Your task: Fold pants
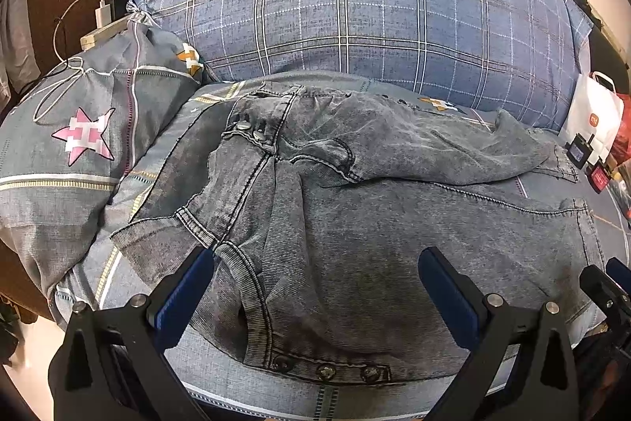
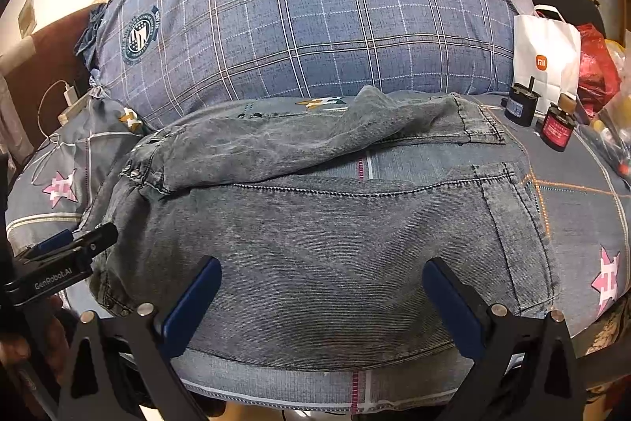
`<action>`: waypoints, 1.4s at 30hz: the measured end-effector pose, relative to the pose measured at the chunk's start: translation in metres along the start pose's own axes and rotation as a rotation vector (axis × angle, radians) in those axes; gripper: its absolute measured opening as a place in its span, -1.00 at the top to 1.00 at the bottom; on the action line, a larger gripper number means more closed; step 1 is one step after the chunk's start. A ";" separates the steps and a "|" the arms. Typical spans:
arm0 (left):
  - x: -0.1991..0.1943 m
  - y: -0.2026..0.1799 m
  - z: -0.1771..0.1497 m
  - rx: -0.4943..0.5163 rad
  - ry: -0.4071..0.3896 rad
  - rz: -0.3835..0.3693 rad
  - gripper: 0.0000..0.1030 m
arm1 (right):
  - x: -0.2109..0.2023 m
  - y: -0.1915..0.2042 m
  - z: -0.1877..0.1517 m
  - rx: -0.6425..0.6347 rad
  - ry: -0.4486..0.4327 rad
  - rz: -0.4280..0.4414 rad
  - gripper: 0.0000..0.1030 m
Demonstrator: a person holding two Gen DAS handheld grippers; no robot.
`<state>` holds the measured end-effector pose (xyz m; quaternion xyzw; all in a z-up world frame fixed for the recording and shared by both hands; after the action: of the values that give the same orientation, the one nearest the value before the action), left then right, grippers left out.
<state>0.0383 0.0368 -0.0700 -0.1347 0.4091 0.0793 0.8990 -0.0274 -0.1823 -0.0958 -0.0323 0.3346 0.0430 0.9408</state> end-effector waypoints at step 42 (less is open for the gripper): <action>0.058 0.131 0.028 -0.086 0.224 0.115 0.76 | 0.010 -0.174 -0.035 0.184 0.294 -0.158 0.49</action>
<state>0.0631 0.1714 -0.1202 -0.1574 0.5100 0.1325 0.8352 -0.0233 -0.3574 -0.1236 0.0218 0.4674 -0.0670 0.8812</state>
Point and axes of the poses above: each gripper's, at about its wrist camera, not at the fingertips, and x roughly the way its jaws point, y to its left, z to its top, the point moved 5 cm from there along x, roughly the way its jaws point, and after that the axes turned 12 degrees about -x, right-handed, at the moved point
